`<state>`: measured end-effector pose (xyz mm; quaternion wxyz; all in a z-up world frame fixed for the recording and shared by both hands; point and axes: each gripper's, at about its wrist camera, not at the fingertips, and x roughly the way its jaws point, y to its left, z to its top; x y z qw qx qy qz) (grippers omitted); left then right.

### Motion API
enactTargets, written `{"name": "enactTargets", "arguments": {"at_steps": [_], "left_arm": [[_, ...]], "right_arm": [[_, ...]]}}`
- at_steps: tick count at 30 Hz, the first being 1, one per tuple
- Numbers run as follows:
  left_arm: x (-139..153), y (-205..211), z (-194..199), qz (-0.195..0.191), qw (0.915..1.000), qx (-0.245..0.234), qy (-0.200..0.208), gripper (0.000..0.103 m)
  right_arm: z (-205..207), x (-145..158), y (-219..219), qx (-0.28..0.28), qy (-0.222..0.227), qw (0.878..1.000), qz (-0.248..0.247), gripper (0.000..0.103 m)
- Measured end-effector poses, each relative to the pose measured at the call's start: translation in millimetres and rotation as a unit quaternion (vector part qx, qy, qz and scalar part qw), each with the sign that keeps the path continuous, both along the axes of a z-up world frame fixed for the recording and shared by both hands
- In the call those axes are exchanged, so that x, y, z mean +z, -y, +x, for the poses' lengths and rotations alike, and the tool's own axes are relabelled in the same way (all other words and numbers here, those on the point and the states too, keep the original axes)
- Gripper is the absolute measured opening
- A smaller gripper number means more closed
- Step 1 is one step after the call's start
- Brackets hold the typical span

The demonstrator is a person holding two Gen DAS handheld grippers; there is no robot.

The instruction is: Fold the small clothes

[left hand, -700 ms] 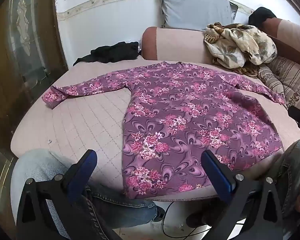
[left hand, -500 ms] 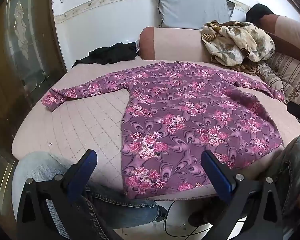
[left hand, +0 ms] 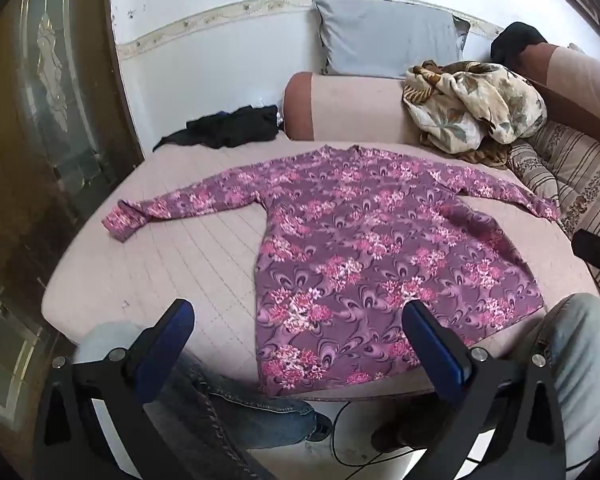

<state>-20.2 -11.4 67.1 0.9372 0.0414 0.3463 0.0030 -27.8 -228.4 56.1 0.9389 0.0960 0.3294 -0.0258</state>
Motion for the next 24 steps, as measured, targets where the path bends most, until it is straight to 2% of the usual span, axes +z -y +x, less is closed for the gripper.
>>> {"name": "enactTargets", "arguments": {"at_steps": [3,13,19,24], "left_arm": [[14,1,-5,0.001,1.0000,0.000,0.007,0.103],[45,-2,-13,-0.021,0.9996,0.002,0.021,0.103],[56,-3,-18,-0.029,0.9991,-0.002,0.029,0.103],[59,-5,-20,-0.034,0.9989,-0.002,0.032,0.103]], "right_arm": [[-6,13,-6,-0.001,0.000,1.000,-0.007,0.103],[-20,48,-7,-0.007,0.017,1.000,0.018,0.103],[-23,60,-20,-0.002,0.025,1.000,-0.018,0.103],[-24,65,-25,0.000,0.031,0.999,-0.027,0.103]]}}
